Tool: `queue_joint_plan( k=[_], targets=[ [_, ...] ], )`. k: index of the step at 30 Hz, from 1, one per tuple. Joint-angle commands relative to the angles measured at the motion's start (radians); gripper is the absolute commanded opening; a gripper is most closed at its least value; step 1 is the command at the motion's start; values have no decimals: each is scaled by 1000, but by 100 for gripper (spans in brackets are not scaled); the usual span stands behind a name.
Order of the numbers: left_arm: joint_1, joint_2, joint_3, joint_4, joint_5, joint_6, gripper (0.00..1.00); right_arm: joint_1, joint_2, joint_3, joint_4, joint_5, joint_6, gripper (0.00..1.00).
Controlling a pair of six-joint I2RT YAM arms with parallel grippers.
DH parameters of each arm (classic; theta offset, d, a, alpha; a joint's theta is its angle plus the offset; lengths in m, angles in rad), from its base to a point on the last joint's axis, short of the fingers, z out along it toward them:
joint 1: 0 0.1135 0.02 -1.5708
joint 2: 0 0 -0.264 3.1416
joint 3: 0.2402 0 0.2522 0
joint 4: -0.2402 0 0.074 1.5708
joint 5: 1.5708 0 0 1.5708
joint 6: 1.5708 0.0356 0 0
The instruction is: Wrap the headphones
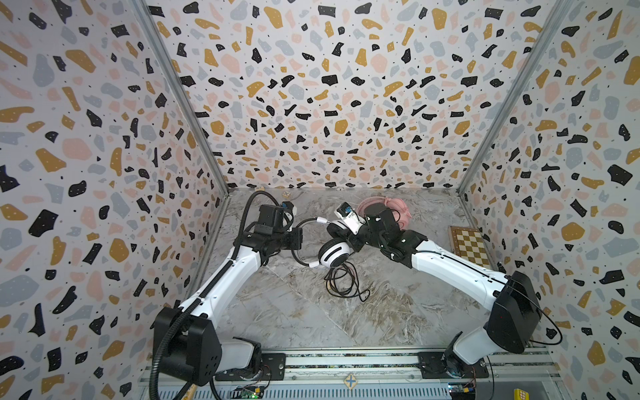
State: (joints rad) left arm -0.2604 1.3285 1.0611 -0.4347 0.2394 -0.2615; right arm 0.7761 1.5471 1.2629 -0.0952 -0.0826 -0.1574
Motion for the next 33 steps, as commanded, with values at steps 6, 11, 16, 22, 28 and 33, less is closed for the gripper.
queue_joint_plan(
  k=[6, 11, 16, 22, 28, 33],
  targets=[
    [73, -2, 30, 54, -12, -38, 0, -88, -146, -86, 126, -107, 172, 68],
    [115, -20, 94, -3, -19, -24, 0, -180, -296, -247, 204, -154, 286, 79],
    [131, -41, 169, -37, -26, -30, 0, -222, -396, -476, 297, -202, 350, 80],
    [133, -40, 305, -9, 113, -121, 0, -160, -325, -632, 372, -278, 366, 79],
    [133, -20, 497, 6, 216, -204, 0, -100, -216, -646, 512, -345, 395, 80],
    [133, -19, 594, 28, 247, -260, 0, -81, -153, -606, 572, -367, 398, 80]
  ],
)
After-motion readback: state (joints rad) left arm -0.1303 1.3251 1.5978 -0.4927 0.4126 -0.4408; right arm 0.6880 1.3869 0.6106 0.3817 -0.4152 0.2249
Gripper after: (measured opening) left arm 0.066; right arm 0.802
